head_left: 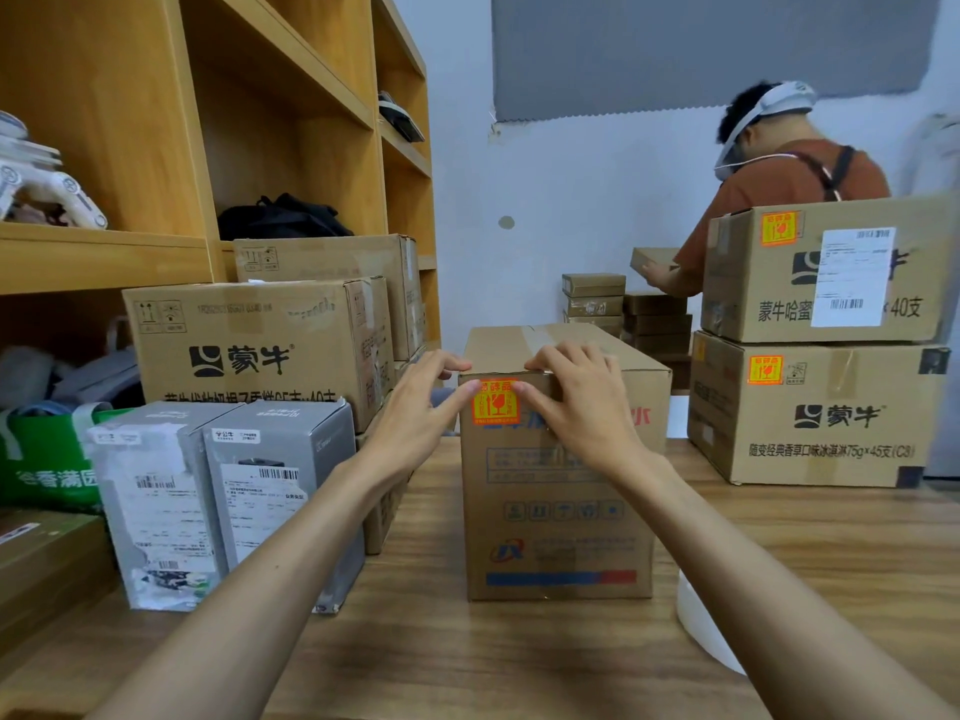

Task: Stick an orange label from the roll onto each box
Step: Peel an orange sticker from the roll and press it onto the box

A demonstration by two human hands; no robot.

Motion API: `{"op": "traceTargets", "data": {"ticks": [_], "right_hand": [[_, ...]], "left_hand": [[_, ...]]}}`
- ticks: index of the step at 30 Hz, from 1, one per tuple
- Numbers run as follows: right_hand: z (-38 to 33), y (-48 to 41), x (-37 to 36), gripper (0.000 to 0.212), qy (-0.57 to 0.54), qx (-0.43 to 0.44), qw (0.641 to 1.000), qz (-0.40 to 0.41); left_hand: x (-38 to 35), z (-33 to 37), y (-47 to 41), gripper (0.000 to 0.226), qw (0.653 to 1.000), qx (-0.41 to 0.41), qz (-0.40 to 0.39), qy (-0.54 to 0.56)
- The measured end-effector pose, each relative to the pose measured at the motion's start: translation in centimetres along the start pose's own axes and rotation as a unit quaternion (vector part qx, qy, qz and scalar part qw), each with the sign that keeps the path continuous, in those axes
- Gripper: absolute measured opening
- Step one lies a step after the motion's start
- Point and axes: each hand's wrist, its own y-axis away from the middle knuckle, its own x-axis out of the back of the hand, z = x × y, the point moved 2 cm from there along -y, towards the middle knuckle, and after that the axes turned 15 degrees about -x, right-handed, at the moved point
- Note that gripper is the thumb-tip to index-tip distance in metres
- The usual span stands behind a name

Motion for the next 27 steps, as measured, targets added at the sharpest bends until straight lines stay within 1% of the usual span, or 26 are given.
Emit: {"op": "traceTargets", "data": {"ticks": [2,4,6,8,10,12,14,18,23,27], "right_hand": [[-0.1,-0.1,0.5,0.031,-0.011,-0.001,1.0,-0.018],[0.4,-0.2,1.4,0.035,-0.046,-0.015,0.998,-0.046],[1.7,-0.2,2.8,0.042,-0.065,-0.03,0.997,-0.039],[3.8,-0.1,4.4,0.048,-0.057,-0.046,0.997,-0.023],[6.2,0.2,5.8,0.05,-0.058,-0.071,0.995,-0.036],[7.8,0.7,6.6,0.05,-0.081,-0.089,0.991,-0.065],[8.2,1.2,6.9,0.051,-0.097,-0.088,0.988,-0.086],[7.8,1.5,6.7,0.047,-0.059,-0.075,0.993,-0.076],[6.0,2.5,6.5,0.042,0.011,-0.047,0.998,-0.028],[2.7,4.2,5.9,0.04,0.032,-0.009,0.999,0.011]], "left_hand": [[0.0,0.1,-0.1,0.024,1.0,0.001,0.003,0.002],[0.2,0.3,-0.1,0.024,1.0,-0.001,0.001,0.003],[0.3,0.3,0.1,0.027,1.0,-0.015,-0.006,-0.023],[0.3,0.7,0.5,0.033,0.993,-0.055,0.003,-0.109],[-0.2,1.9,0.8,0.04,0.975,-0.114,0.018,-0.188],[-1.5,3.7,0.9,0.047,0.958,-0.175,0.006,-0.226],[-3.1,5.3,0.7,0.054,0.949,-0.21,-0.017,-0.234],[-5.1,6.1,0.0,0.068,0.944,-0.209,-0.046,-0.253],[-3.9,4.0,0.1,0.061,0.935,-0.216,-0.049,-0.277],[-1.7,1.9,0.6,0.061,0.948,-0.173,-0.05,-0.261]]}}
